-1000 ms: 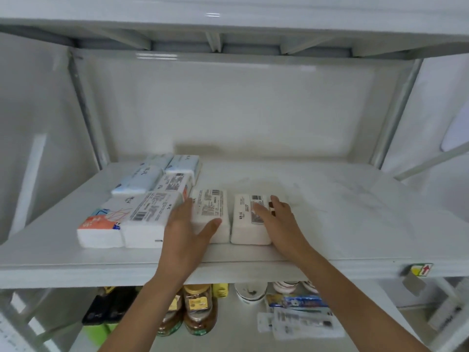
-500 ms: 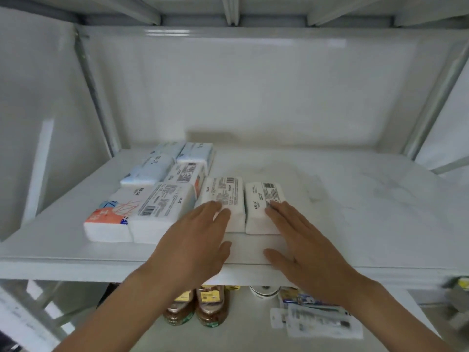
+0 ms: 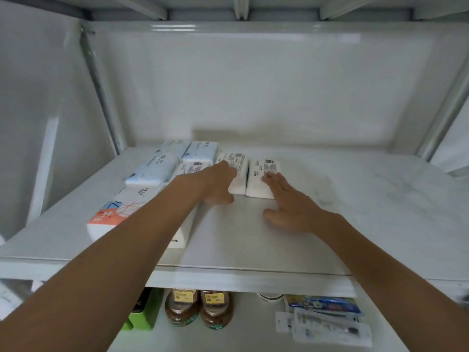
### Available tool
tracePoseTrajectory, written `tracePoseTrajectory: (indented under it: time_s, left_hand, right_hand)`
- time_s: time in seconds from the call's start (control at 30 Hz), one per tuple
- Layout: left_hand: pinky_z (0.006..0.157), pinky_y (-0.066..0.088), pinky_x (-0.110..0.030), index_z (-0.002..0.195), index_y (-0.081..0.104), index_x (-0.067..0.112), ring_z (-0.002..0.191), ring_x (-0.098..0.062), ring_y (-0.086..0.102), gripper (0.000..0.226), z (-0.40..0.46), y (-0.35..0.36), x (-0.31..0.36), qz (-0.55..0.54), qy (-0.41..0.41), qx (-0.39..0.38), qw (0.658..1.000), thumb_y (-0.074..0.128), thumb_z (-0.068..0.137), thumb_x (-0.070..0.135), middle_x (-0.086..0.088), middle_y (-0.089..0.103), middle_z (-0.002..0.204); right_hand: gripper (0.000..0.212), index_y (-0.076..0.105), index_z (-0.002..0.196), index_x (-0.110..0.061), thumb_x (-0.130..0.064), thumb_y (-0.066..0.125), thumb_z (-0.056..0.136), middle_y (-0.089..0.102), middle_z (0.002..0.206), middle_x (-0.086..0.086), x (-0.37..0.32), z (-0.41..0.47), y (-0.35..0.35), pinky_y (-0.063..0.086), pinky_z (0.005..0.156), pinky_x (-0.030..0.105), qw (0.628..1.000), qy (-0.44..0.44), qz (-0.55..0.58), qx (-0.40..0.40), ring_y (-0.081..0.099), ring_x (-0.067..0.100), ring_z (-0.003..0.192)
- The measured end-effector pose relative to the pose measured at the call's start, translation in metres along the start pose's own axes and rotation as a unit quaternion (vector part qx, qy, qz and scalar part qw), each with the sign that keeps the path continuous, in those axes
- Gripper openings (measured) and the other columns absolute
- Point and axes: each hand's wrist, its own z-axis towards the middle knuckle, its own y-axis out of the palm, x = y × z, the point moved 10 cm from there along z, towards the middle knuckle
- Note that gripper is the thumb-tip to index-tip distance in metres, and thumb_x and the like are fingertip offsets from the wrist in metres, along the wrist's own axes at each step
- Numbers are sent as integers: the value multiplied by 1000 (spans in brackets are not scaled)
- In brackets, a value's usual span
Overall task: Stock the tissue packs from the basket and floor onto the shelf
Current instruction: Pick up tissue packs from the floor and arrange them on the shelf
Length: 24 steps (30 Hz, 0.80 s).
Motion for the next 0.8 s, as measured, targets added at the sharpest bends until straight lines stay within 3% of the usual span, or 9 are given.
tracePoseTrajectory:
  time_s: [0.27, 0.43, 0.6, 0.7, 0.8]
  left_hand:
    - [90, 49, -40, 153, 35, 11, 126, -30, 54, 77, 47, 2, -23, -26, -29, 24, 999, 71, 87, 24, -7, 37, 147]
    - [89, 51, -40, 149, 37, 9, 123, -30, 55, 83, 63, 6, -31, -36, -39, 35, 998, 79, 80, 26, -5, 38, 144]
    - [102, 50, -46, 153, 32, 10, 133, -31, 50, 94, 61, 9, -31, -36, -39, 29, 998, 82, 77, 35, -4, 33, 149]
    - [116, 35, -44, 161, 22, 11, 153, -27, 28, 100, 49, 7, -27, -34, -32, 16, 999, 79, 84, 40, -4, 18, 168]
    - [124, 22, -40, 165, 13, 15, 159, -21, 12, 99, 28, 0, -21, -48, -16, 23, 998, 73, 90, 42, -1, 6, 173]
  right_hand:
    - [91, 8, 166, -22, -36, 60, 92, -6, 175, -9, 10, 48, -3, 21, 126, 44, 1000, 20, 14, -6, -9, 11, 160]
    - [92, 13, 165, -21, -38, 63, 90, -1, 175, -9, 18, 65, -4, 25, 126, 47, 999, 28, 27, 19, -6, 12, 161]
    - [91, 18, 163, -21, -35, 67, 87, 5, 174, -6, 18, 64, -6, 27, 125, 43, 998, 17, 43, 45, 0, 13, 161]
    - [93, 20, 163, -22, -31, 70, 85, 8, 174, -4, 17, 56, -14, 24, 126, 41, 998, 5, 39, 54, 2, 14, 161]
    - [91, 21, 163, -27, -30, 70, 86, 4, 174, -10, 14, 37, -24, 26, 125, 40, 996, 2, 54, 74, 4, 12, 161]
